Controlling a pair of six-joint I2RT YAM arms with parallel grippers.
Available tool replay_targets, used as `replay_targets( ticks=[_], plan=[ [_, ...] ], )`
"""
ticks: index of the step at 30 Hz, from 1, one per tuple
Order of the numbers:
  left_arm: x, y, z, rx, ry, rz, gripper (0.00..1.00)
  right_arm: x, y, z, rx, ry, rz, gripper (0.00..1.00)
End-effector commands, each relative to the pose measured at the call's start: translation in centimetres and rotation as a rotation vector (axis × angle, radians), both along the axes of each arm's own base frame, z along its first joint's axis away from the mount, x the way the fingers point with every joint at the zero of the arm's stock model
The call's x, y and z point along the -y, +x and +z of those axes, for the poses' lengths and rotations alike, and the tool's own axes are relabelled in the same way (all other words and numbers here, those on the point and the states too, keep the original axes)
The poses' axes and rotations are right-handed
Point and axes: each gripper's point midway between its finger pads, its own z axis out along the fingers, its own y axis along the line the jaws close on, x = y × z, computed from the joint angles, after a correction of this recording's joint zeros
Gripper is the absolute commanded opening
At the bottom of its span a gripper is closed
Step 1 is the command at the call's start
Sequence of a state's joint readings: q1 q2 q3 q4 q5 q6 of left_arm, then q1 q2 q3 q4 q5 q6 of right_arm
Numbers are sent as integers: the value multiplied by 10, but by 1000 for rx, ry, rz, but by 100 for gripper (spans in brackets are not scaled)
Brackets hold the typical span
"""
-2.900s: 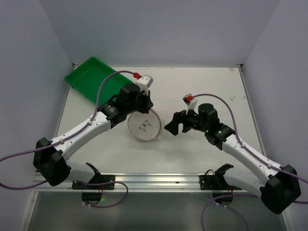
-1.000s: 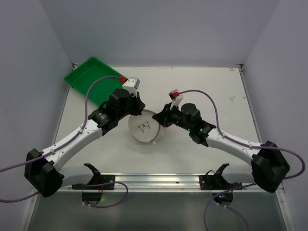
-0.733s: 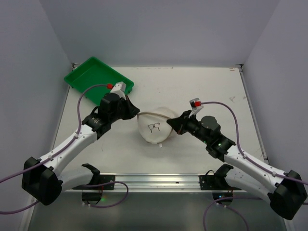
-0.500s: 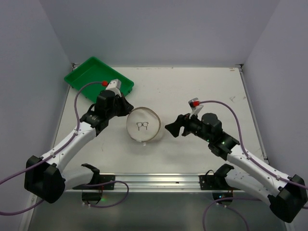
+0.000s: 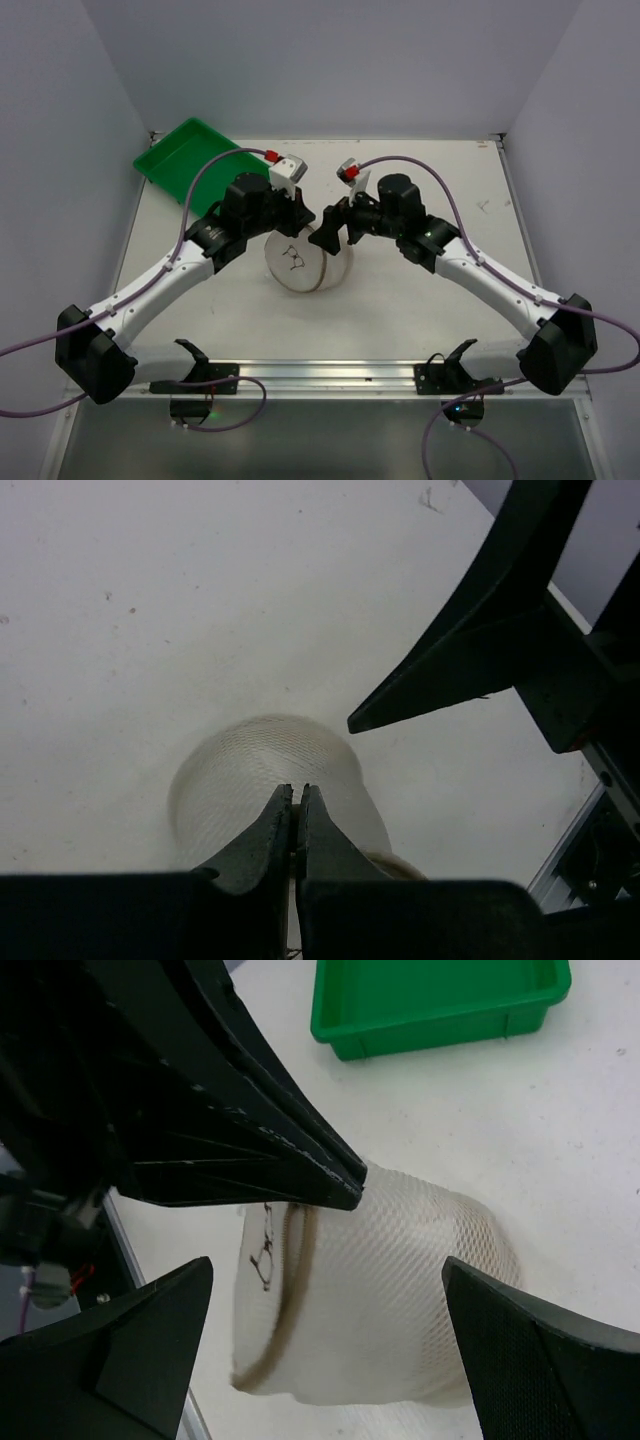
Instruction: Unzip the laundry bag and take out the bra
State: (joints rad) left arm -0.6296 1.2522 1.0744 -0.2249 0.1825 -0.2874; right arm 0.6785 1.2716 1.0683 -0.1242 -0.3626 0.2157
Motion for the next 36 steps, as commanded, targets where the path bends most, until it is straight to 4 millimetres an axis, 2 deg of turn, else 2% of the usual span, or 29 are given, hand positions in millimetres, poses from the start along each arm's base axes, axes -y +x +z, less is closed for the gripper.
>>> replay_targets(
  ticks=[1, 3, 4, 7, 12, 13, 14, 15, 18, 19, 21, 22, 23, 24, 25, 26, 27, 28, 29, 31, 32, 34, 35, 36],
  plan=[
    [3, 2, 22, 93, 9, -62, 0, -6, 9, -1, 84, -74, 91, 99],
    [3, 2, 24, 96, 9, -58, 0, -12, 12, -12, 59, -84, 124, 99],
    [2, 2, 24, 97, 6, -55, 0, -15, 13, -9, 53, -76, 133, 96],
    [3, 5, 24, 93, 4, -40, 0, -24, 4, -18, -18, -45, 183, 90],
    [4, 11, 15, 69, 3, -15, 0, -35, -1, -26, -41, 20, 177, 72],
    [5, 11, 14, 63, -7, -12, 0, -32, -2, -37, -66, 21, 151, 68],
    [7, 12, 11, 56, -8, -13, 0, -35, 2, -32, -33, 51, 145, 63],
    [7, 12, 8, 48, -9, -15, 0, -35, 3, -35, -36, 55, 132, 45],
    [1, 16, 3, 39, -1, 36, 0, -27, 9, -43, -34, 49, 68, 0],
    [-4, 17, 0, 14, 3, 75, 0, -19, 14, -49, -31, 31, 18, 0],
    [-25, 27, -4, 2, 40, 211, 0, -7, 16, -40, -5, 46, -39, 0],
    [-46, 33, -8, -28, 52, 328, 0, 5, 18, -48, -12, 45, -86, 0],
    [-56, 35, -11, -48, 47, 381, 0, 19, 21, -34, 25, 71, -154, 0],
    [-68, 36, -19, -76, 49, 429, 0, 30, 17, -46, -6, 77, -201, 0],
    [-86, 41, -24, -116, 11, 507, 0, 40, 18, -43, 2, 96, -246, 0],
    [-94, 39, -22, -132, -31, 538, 0, 51, 22, -38, 24, 116, -317, 0],
    [-104, 35, -40, -178, -38, 571, 0, 62, 15, -19, 40, 190, -360, 0],
    [-112, 37, -42, -206, -101, 621, 0, 71, 9, -33, 15, 203, -398, 0],
    [-116, 29, -57, -237, -114, 637, 0, 77, 6, -27, 27, 255, -427, 0],
    [-113, 24, -64, -281, -195, 660, 0, 95, -7, -19, 31, 389, -495, 0],
    [-112, 15, -83, -328, -203, 659, 0, 99, -11, -20, 27, 425, -504, 0],
    [-101, 15, -87, -359, -303, 648, 0, 110, -21, -26, 4, 486, -536, 0],
    [-94, 6, -104, -413, -310, 618, 0, 110, -23, -26, 11, 501, -529, 0],
    [-91, 6, -107, -430, -331, 611, 0, 111, -25, -28, 13, 501, -525, 0]
  ],
)
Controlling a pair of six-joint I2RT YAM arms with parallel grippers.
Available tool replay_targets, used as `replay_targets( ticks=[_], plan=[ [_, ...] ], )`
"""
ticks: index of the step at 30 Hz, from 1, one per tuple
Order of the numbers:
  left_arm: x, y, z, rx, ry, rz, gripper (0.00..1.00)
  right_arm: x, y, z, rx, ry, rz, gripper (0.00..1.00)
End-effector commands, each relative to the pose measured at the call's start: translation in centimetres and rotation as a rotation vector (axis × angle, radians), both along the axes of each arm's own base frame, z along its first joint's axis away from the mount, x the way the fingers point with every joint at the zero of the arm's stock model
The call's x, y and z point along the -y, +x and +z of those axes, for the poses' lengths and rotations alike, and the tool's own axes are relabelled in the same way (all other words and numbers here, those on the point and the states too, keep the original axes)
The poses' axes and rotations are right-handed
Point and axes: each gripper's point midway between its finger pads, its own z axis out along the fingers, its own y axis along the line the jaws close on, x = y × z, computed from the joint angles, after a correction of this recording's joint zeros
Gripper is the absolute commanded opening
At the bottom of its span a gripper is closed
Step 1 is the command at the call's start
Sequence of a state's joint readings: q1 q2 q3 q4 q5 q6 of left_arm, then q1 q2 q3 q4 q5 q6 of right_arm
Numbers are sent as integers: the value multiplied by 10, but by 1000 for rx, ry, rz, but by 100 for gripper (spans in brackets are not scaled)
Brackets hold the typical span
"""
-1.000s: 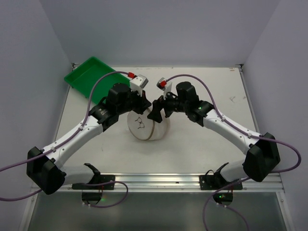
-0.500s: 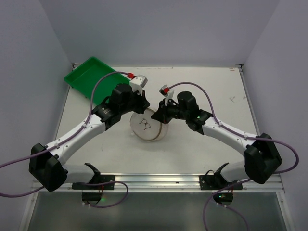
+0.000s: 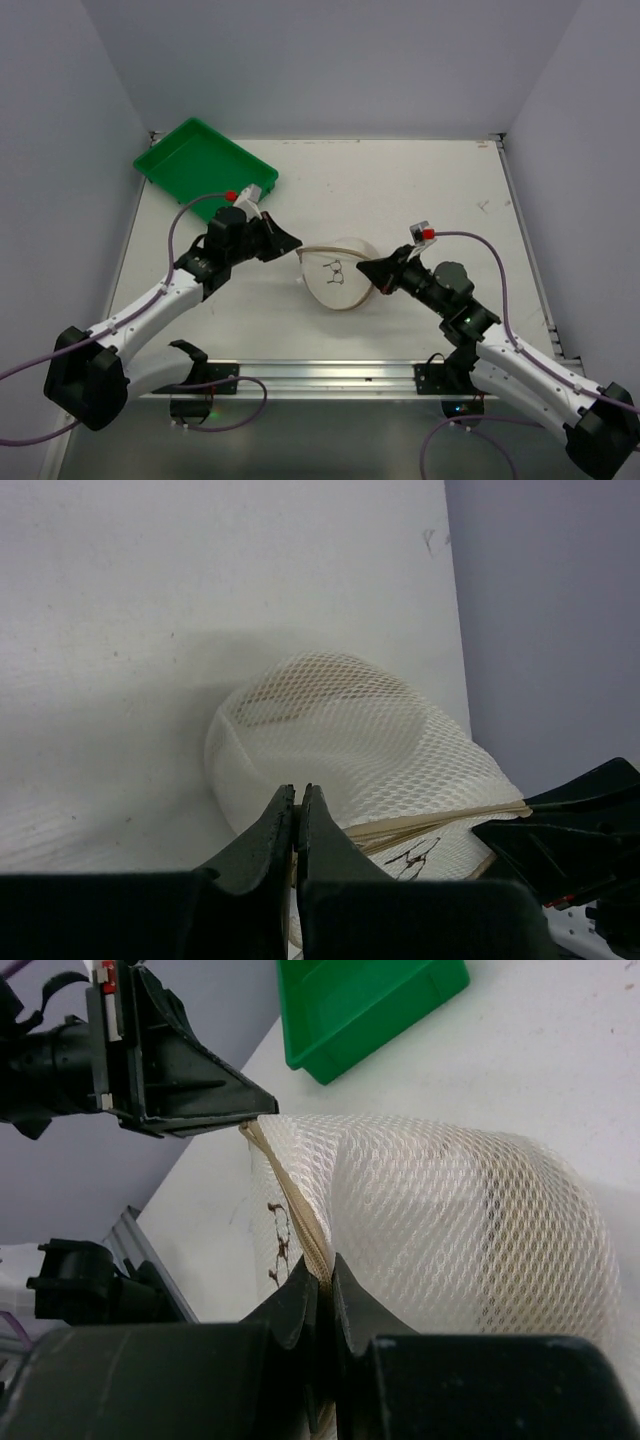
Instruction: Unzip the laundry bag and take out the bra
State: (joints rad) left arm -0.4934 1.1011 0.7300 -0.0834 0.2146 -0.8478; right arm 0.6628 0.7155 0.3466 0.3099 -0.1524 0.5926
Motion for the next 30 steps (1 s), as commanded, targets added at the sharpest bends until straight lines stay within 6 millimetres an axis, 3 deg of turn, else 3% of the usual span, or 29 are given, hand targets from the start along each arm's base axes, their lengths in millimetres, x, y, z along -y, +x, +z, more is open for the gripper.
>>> replay_targets(
  ticks=[1, 4, 6, 7, 8, 10, 11, 12, 14, 17, 18, 20, 21, 22, 23, 24, 25, 27, 28, 29, 30],
  plan=[
    [-44, 26, -45, -84, 23, 263, 0, 34, 27, 24, 49, 128, -238, 0],
    [-24, 26, -47, -103, -55, 187, 0, 22, 21, 12, 21, 73, -158, 0],
    [-20, 31, -38, -83, -60, 173, 7, 15, 18, 5, -11, 47, -117, 0],
    [-21, 33, -37, -72, -31, 163, 12, 13, 19, 2, -43, 32, -113, 0],
    [-21, 39, -23, -39, -20, 160, 16, 11, 19, -6, -80, 16, -110, 0],
    [-31, 39, -19, -20, 76, 157, 34, 10, 21, -10, -123, 23, -122, 0],
    [-32, 44, -2, 19, 92, 159, 49, 12, 23, -21, -169, 0, -148, 1],
    [-37, 44, 2, 30, 121, 167, 54, 13, 25, -19, -195, 13, -164, 4],
    [-48, 38, 10, 51, 176, 174, 65, 14, 25, -32, -264, -17, -186, 28],
    [-48, 19, 8, 46, 188, 159, 70, 20, 32, -38, -330, -85, -240, 52],
    [-37, 6, 6, 41, 199, 119, 70, 17, 34, -29, -313, -88, -226, 58],
    [-27, -2, 12, 64, 219, 129, 70, 18, 28, -31, -346, -131, -203, 75],
    [-18, -8, 13, 70, 227, 110, 70, 18, 31, -18, -332, -131, -203, 80],
    [-3, -17, 10, 70, 252, 74, 70, 22, 33, -17, -341, -147, -220, 83],
    [7, -18, 20, 86, 249, 57, 70, 29, 30, -23, -377, -183, -235, 86],
    [23, -29, 22, 97, 261, 8, 70, 34, 34, -14, -376, -181, -257, 90],
    [30, -27, 17, 100, 299, 12, 70, 41, 32, -18, -399, -203, -277, 92],
    [54, -33, 31, 141, 308, -30, 70, 54, 35, -21, -409, -211, -332, 96],
    [64, -32, 24, 145, 351, -43, 70, 66, 38, -21, -410, -203, -375, 96],
    [76, -31, 37, 170, 342, -56, 70, 74, 39, -25, -426, -206, -402, 96],
    [92, -42, 37, 190, 362, -111, 70, 87, 41, -32, -445, -202, -440, 96]
  ],
)
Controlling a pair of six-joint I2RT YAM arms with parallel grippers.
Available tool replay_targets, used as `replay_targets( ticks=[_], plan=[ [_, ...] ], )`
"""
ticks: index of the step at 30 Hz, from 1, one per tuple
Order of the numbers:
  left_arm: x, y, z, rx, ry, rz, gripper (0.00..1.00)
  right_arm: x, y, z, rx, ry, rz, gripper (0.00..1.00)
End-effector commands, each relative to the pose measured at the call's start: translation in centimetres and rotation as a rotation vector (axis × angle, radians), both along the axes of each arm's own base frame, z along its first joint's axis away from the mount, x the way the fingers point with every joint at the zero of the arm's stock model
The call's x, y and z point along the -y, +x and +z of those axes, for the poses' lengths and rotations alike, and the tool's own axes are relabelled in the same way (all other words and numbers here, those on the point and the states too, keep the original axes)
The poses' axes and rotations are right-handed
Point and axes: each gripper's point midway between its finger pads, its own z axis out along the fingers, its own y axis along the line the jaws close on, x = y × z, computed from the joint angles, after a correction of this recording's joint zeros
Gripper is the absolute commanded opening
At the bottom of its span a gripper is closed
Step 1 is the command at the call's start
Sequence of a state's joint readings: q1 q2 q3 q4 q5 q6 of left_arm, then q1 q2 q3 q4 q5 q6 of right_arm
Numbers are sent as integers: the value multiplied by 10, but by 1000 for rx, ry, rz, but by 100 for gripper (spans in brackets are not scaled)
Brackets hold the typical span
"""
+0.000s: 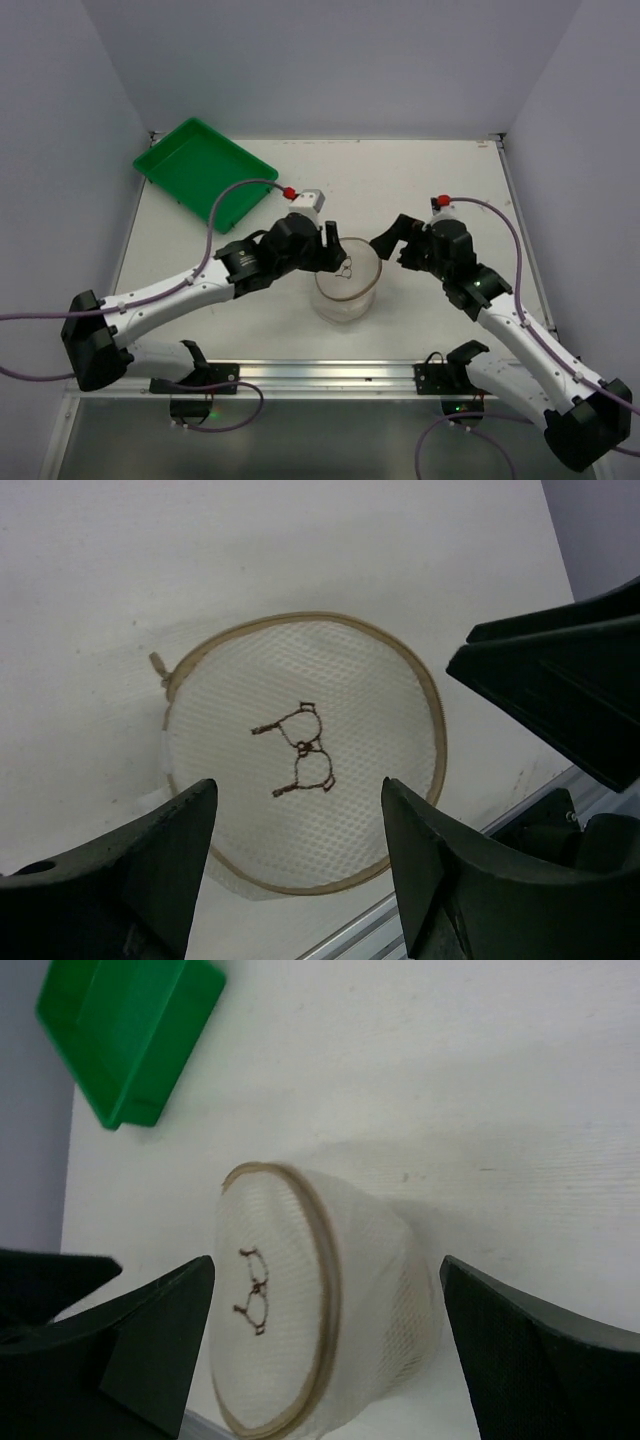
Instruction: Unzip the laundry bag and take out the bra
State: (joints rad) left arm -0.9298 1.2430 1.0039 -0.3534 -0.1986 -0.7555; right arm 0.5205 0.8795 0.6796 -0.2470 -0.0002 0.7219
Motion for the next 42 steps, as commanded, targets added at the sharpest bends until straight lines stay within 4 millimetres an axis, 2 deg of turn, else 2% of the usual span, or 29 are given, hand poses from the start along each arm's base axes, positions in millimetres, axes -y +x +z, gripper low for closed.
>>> replay_targets(
  ticks=[1, 2, 3, 5, 7, 11, 12, 13, 14, 15, 16, 20, 27, 29, 36, 40, 42],
  plan=[
    [30, 5, 14, 104, 98, -18, 70, 41, -2, -19, -70, -55, -125, 96],
    [43, 5, 27, 128, 94, -32, 70, 46, -3, -18, -64, -43, -129, 96],
    [53, -6, 24, 139, 135, -74, 70, 59, -1, -23, -69, -50, -170, 96],
    [71, -3, 25, 165, 185, -77, 70, 65, -4, -23, -64, -36, -172, 96],
    [88, -6, 20, 169, 219, -105, 70, 77, -4, -31, -79, -44, -208, 96],
    [105, 2, 19, 179, 229, -99, 66, 86, -6, -49, -128, -38, -232, 96],
    [108, 4, 10, 172, 258, -96, 65, 85, -8, -56, -152, -35, -229, 96],
    [111, 9, 17, 184, 256, -79, 64, 84, -9, -59, -158, -32, -224, 96],
    [113, 11, 15, 183, 269, -76, 62, 83, -10, -61, -163, -24, -222, 96],
    [113, 12, 3, 166, 308, -69, 62, 82, -12, -64, -168, -21, -216, 96],
    [114, 17, 8, 175, 312, -47, 60, 82, -11, -64, -163, -17, -214, 96],
    [110, 24, -2, 176, 359, -5, 55, 78, -13, -63, -151, 0, -195, 96],
    [113, 23, -18, 147, 386, -17, 49, 74, -15, -73, -172, 0, -169, 96],
    [111, 22, -22, 142, 397, -14, 45, 73, -15, -74, -170, 6, -163, 96],
    [108, 20, -23, 134, 400, -10, 22, 73, -14, -70, -154, 9, -160, 96],
    [103, 22, -17, 137, 396, 10, 0, 69, -15, -68, -147, 19, -138, 96],
    [96, 24, -8, 140, 387, 26, 0, 67, -16, -66, -137, 22, -118, 96]
  ],
)
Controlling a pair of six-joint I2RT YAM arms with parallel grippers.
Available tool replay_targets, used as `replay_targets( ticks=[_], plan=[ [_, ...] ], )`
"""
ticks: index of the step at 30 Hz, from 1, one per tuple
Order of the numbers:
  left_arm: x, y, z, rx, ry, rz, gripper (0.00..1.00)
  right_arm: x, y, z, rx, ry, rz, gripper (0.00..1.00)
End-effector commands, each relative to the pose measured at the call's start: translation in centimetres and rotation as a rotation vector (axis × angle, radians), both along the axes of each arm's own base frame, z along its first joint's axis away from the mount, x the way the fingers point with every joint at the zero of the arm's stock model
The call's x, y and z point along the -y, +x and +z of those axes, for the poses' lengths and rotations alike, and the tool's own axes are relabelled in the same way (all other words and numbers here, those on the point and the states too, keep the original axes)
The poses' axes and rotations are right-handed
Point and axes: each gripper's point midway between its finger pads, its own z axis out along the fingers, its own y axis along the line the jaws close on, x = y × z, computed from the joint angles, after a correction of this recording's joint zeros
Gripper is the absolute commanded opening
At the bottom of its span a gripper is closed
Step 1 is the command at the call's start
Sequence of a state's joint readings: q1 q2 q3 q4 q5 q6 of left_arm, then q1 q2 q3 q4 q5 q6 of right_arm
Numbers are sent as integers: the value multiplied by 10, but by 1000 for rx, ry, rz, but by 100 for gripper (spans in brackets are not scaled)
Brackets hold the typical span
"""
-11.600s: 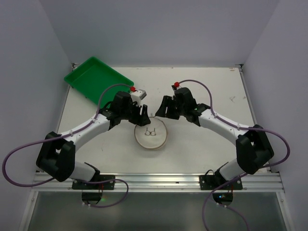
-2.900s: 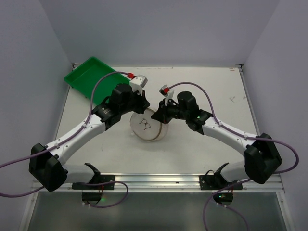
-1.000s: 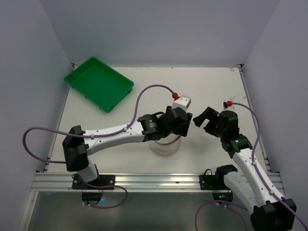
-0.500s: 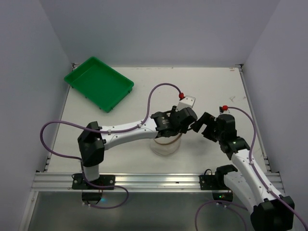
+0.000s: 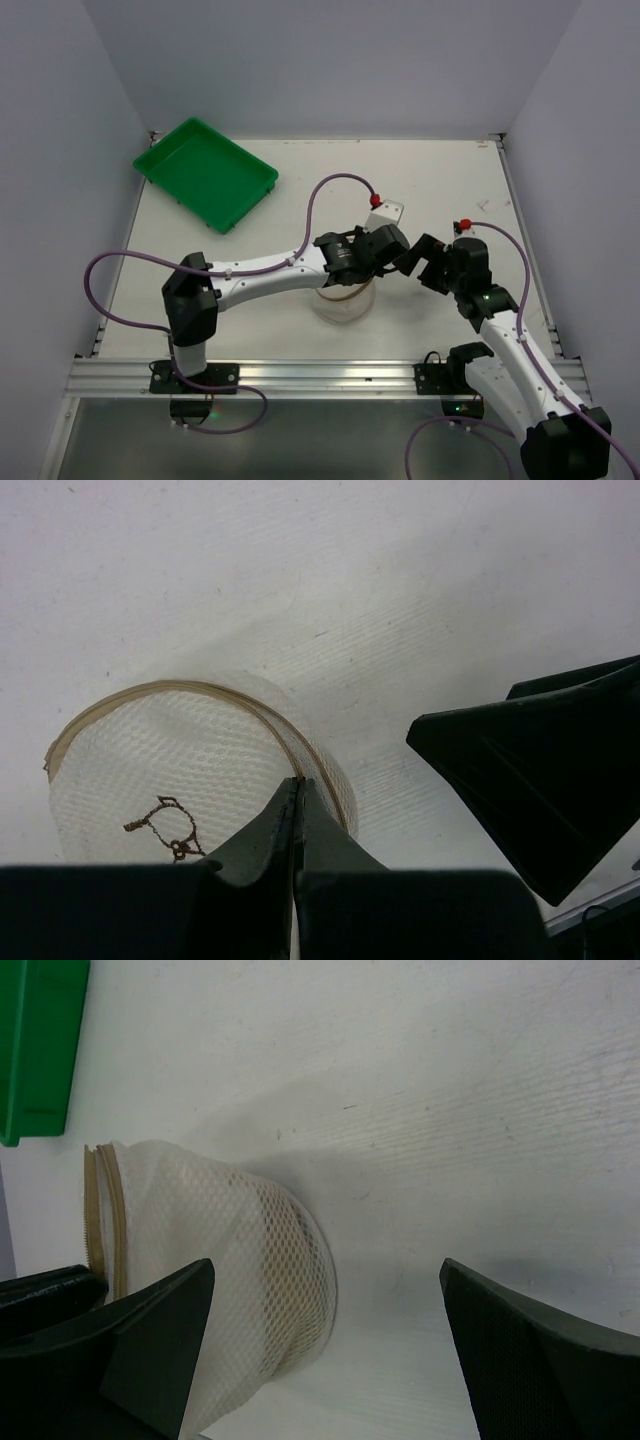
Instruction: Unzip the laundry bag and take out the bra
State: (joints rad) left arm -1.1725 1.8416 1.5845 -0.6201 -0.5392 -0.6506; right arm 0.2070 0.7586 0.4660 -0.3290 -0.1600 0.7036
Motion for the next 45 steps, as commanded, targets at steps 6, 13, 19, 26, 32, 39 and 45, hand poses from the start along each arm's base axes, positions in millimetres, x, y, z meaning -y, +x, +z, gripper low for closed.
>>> replay_targets(
  ticks=[6, 13, 19, 26, 32, 39, 45],
  plan=[
    [-52, 22, 71, 112, -87, 143, 0, -19, 3, 26, 118, 58, 125, 96],
    [-106, 23, 87, 135, -105, 199, 0, -32, 1, 41, 166, 100, 202, 96],
    [-179, 24, 55, 97, -66, 340, 1, -39, 0, 48, 179, 113, 238, 96],
    [-244, 8, 22, 81, -35, 483, 31, -52, -3, 53, 176, 140, 283, 96],
    [-210, 6, 56, 86, -193, 322, 65, -69, -4, 64, 169, 112, 310, 97],
    [-146, 11, 81, 18, -298, 108, 64, -77, 8, 74, 134, 85, 279, 96],
    [-113, 23, 70, -2, -338, 56, 58, -80, 12, 50, 53, 57, 273, 87]
  ],
)
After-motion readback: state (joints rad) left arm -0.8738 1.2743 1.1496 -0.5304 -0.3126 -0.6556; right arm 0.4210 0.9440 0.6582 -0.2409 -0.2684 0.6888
